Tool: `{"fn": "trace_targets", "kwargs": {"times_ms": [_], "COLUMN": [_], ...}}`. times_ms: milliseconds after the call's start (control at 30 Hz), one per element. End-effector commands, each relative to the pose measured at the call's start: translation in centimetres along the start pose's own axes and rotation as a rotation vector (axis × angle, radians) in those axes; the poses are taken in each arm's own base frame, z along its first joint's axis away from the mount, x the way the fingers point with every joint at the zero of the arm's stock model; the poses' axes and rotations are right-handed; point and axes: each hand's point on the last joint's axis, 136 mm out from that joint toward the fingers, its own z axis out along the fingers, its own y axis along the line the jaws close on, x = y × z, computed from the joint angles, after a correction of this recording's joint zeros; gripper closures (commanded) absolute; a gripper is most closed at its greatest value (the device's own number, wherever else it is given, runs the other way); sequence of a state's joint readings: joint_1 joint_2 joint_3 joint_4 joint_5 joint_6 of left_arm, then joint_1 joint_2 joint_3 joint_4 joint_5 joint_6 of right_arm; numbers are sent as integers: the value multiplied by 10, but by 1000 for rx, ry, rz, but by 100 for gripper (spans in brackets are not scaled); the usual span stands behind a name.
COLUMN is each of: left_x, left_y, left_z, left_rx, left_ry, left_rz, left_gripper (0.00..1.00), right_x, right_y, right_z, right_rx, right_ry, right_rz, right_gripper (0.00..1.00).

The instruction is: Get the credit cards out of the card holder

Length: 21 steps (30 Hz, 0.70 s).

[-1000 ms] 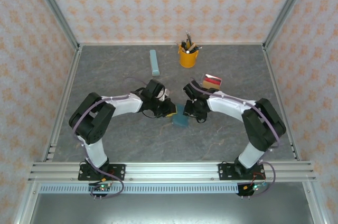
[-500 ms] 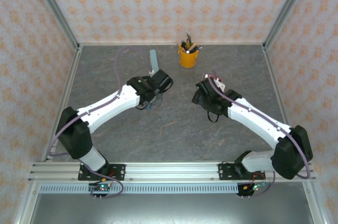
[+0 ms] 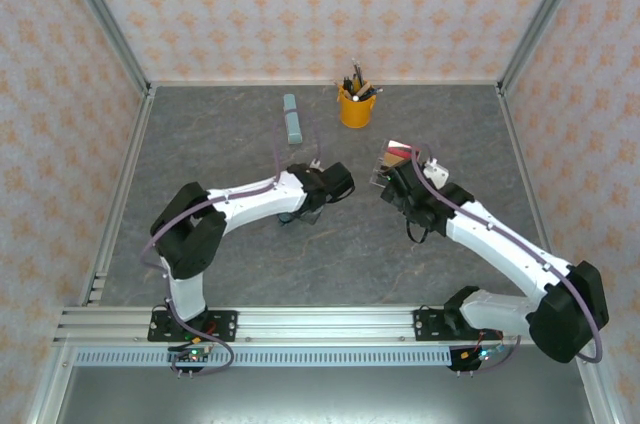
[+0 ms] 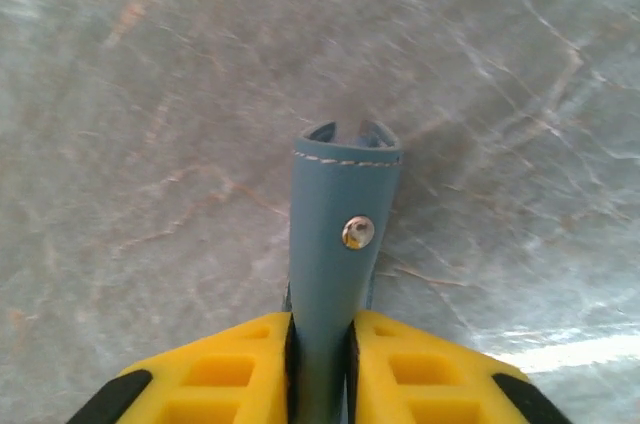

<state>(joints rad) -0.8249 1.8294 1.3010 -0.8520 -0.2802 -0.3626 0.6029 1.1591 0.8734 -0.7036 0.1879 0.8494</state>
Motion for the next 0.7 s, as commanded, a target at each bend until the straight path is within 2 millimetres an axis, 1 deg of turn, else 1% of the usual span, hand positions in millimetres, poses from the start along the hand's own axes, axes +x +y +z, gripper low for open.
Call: {"fn": "trace_targets", "kwargs": {"times_ms": [0, 33, 67, 100, 133, 233, 367, 433, 500, 600, 667], "left_x": [-9, -9, -9, -11, -11, -12, 0, 12, 27, 47, 58], "left_y": [-12, -14, -12, -9, -5, 19, 67, 92, 115, 137, 146], "left_z": [-24, -30, -36, -42, -46, -53, -46, -39, -32, -22, -17], "left_rx": [153, 181, 205, 233, 252, 310, 318, 273, 223, 182, 172], "left_ry": [-67, -73, -82, -93, -102, -124, -139, -138, -131, -122, -114], "left_rz": [-90, -99, -115, -138, -163, -293, -502, -611, -698, -803, -861], "left_gripper": [48, 43, 36, 30, 27, 19, 8, 3, 0, 0, 0], "right_x": [-4, -3, -3, 0, 3, 15, 36, 49, 64, 85, 97], "right_y": [-4, 0, 7, 13, 19, 45, 83, 105, 129, 160, 176], "right_z": [1, 2, 1, 4, 6, 14, 28, 35, 44, 58, 66], "right_rx": [23, 12, -13, -25, -39, -115, -144, -146, -142, -122, -111], "right_ry": [-18, -9, 0, 22, 40, 119, 189, 209, 235, 272, 292], "right_rz": [-18, -30, -48, -73, -98, -169, -292, -361, -425, -513, -558], "right_gripper": [16, 17, 17, 17, 18, 19, 20, 20, 19, 19, 19]}}
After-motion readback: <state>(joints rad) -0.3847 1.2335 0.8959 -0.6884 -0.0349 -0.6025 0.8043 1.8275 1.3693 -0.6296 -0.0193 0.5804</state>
